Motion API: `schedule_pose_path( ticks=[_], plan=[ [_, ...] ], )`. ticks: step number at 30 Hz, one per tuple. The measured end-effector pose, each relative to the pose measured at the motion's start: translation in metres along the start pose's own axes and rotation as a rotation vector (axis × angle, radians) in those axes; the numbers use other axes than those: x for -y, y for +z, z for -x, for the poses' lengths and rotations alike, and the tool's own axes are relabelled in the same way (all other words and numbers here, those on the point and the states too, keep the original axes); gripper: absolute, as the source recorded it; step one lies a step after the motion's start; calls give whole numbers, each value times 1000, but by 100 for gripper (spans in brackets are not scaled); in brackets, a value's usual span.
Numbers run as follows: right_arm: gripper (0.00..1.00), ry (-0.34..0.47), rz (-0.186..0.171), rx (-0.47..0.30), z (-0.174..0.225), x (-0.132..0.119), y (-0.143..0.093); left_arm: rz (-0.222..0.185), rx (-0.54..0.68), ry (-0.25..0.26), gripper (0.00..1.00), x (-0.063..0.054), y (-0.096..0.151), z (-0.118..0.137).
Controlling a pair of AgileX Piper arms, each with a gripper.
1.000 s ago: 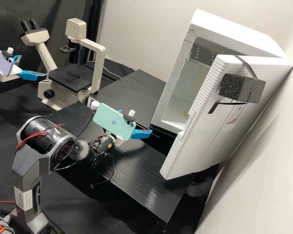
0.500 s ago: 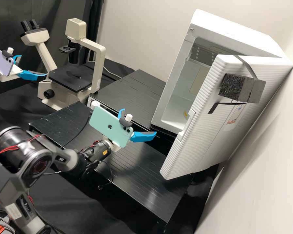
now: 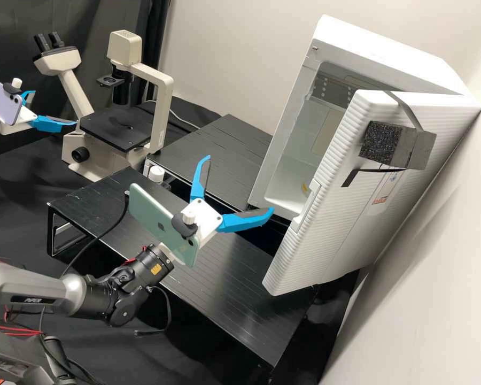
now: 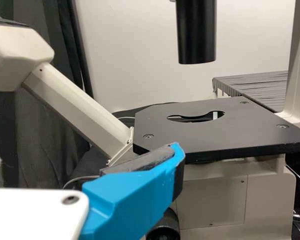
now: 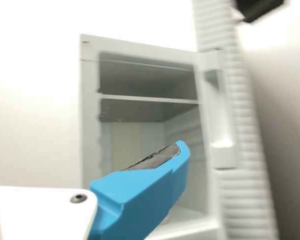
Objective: Close the incubator door.
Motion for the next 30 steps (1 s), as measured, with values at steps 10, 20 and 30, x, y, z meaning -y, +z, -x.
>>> schedule_pose_path(
  ticks=[10, 20, 30],
  plan=[
    [100, 51, -51, 145, 1, -17, 37, 0, 0, 0, 100, 0, 0, 0],
    [100, 54, -29, 212, -25, -12, 64, 0, 0, 0, 100, 0, 0, 0],
    [100, 61, -48, 242, -38, -2, 69, 0, 0, 0, 100, 0, 0, 0]
  ],
)
